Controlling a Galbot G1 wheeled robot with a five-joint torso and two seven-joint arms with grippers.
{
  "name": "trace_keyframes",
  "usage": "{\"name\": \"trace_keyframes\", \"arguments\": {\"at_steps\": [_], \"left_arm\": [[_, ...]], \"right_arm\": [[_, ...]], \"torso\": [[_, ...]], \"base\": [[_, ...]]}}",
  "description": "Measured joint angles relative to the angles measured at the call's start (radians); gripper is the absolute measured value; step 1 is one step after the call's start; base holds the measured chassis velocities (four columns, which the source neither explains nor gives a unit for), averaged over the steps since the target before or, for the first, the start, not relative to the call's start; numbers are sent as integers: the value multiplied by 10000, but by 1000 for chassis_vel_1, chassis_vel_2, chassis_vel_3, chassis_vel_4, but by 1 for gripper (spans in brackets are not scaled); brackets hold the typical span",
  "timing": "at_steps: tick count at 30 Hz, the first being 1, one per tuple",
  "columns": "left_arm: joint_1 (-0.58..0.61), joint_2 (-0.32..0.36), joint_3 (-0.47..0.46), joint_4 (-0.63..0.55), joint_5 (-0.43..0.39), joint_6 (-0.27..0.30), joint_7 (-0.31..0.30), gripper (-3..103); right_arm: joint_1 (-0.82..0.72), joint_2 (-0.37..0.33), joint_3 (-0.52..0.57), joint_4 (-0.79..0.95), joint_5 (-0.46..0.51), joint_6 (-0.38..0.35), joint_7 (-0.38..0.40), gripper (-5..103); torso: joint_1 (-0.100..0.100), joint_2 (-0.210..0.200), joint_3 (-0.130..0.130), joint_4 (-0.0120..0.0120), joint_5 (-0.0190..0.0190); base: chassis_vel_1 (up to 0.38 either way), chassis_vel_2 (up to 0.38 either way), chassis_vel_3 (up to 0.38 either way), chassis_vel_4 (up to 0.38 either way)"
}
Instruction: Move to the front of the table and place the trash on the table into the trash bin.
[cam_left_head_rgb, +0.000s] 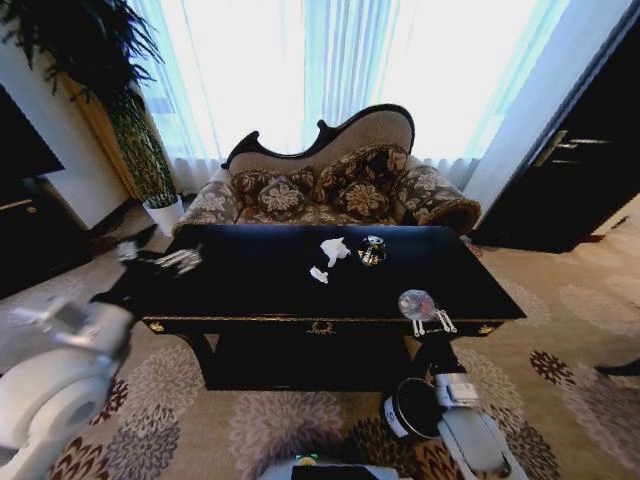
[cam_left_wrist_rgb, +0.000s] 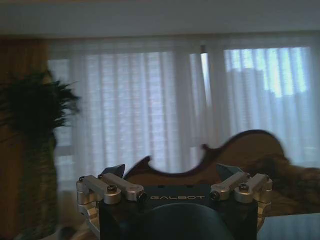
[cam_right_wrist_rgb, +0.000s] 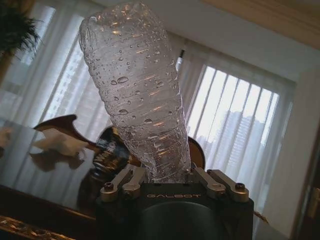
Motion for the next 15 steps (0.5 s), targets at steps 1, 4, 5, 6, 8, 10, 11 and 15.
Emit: {"name": "trace_keyframes", "arguments": {"at_steps": [1,4,5,6,8,10,11,15], "left_arm": [[241,-201,-194,258,71,-243,227,100],[642,-627,-497,1029,571,-1105,610,100],[810,-797,-617,1355,755,-1521,738,100],[915,-900,-705,1533,806,-1733,813,100],[1336,-1185,-993,1862,705,-2172,1062,100],[1536,-1304,-1099,1923,632,-2296,1179,100],[1588,-1334,-1124,1922,618,-2345,1228,100],[1774,-1623,-1197,1881,535,-2602,1453,100]], "right_arm": [[-32,19,50,-56,158,22,7,27],[-133,146,181,-204,534,59,28,27],[-196,239,215,-291,674,64,53,27],[-251,292,217,-367,767,43,51,27],[-420,490,263,-703,1065,11,82,25],[-490,549,318,-877,1194,15,102,25],[-508,563,336,-936,1228,20,105,25],[-401,608,476,-1728,1559,90,176,25]], "torso": [[0,0,0,0,-1],[0,1,-1,-3,-11],[-2,3,-2,-7,-13],[-1,3,-2,-9,-13],[-1,0,1,4,9],[0,0,3,4,4],[0,0,3,3,5],[2,-1,2,-2,4]], "base": [[0,0,0,0],[0,0,0,0],[0,0,0,0],[0,0,0,0],[0,0,0,0],[0,0,0,0],[0,0,0,0],[0,0,0,0]]}}
